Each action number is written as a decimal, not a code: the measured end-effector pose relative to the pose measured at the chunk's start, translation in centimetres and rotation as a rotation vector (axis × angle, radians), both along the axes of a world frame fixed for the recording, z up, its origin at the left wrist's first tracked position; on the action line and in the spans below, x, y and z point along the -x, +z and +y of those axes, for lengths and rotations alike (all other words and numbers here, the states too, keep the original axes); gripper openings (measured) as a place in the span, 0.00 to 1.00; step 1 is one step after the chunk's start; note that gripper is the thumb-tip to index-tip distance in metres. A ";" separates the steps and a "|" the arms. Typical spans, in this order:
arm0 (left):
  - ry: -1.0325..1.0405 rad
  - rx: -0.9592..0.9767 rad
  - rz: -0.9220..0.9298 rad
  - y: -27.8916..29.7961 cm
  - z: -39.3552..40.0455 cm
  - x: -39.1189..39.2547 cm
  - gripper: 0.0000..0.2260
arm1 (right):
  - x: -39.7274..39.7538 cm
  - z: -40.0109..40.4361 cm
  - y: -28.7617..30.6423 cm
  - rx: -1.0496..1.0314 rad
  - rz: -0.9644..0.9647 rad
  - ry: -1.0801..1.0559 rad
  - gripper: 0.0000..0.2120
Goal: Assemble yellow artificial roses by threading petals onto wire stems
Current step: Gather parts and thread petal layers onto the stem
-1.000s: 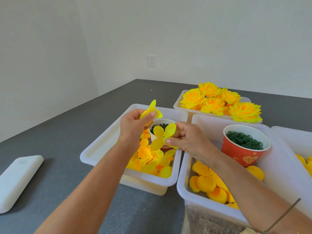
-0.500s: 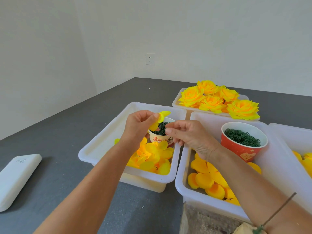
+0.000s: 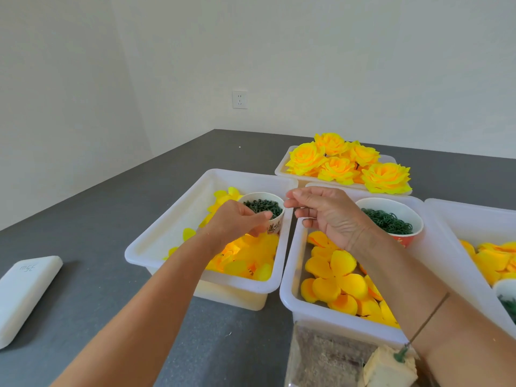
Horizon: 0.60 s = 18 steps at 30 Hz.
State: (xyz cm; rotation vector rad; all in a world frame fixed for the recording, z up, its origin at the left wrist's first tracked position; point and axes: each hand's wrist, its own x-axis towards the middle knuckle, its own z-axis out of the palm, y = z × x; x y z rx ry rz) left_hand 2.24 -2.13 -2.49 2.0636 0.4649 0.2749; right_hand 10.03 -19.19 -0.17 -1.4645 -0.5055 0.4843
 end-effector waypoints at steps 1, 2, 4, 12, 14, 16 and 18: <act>-0.020 -0.092 0.030 -0.1 -0.1 0.0 0.16 | 0.0 -0.3 0.2 0.002 -0.001 -0.008 0.05; -0.028 -0.169 0.040 -0.2 -0.1 0.0 0.17 | 0.0 -0.7 0.4 0.005 -0.006 -0.017 0.05; -0.034 -0.213 -0.007 0.0 -0.4 0.0 0.13 | 0.0 -1.7 0.6 0.011 -0.012 -0.034 0.05; -0.092 -0.424 -0.174 2.3 -2.2 -1.2 0.12 | -0.4 -7.4 -0.5 0.263 -0.090 -0.151 0.05; -0.125 -0.500 -0.216 3.2 -3.4 -2.0 0.12 | -0.7 -8.3 -0.7 0.318 -0.124 -0.178 0.06; -0.164 -0.522 -0.257 3.8 -4.7 -2.9 0.11 | -0.8 -8.7 -1.0 0.423 -0.191 -0.214 0.08; -0.197 -0.518 -0.297 4.0 -6.1 -3.8 0.10 | -0.9 -8.8 -1.7 0.489 -0.250 -0.240 0.10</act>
